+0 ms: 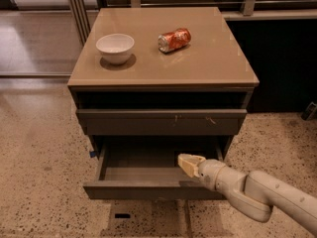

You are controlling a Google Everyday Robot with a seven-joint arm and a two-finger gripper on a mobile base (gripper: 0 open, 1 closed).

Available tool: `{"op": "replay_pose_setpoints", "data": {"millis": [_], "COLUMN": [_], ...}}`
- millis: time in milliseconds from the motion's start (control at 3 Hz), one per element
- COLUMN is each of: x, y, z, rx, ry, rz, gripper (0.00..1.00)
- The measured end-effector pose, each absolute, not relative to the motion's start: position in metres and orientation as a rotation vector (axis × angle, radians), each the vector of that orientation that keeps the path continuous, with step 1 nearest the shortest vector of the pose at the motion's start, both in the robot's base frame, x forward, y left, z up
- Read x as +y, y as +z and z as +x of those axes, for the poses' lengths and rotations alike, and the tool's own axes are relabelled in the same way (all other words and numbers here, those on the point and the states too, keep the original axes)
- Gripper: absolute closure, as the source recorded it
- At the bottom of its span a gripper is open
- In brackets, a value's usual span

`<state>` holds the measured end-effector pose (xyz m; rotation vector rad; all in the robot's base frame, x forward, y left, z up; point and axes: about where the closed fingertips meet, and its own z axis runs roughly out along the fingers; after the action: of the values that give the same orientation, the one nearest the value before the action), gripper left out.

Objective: Open middle drawer

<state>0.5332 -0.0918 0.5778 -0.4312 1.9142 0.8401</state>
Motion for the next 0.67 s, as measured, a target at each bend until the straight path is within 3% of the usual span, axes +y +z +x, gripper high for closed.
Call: {"op": "replay_pose_setpoints", "data": {"millis": [667], "x": [-0.0917], "y": [0.5779], "z": [0.5332], "rx": [1.914], "ry": [0.84], "rz": [-0.431], "gripper": [0.36]}}
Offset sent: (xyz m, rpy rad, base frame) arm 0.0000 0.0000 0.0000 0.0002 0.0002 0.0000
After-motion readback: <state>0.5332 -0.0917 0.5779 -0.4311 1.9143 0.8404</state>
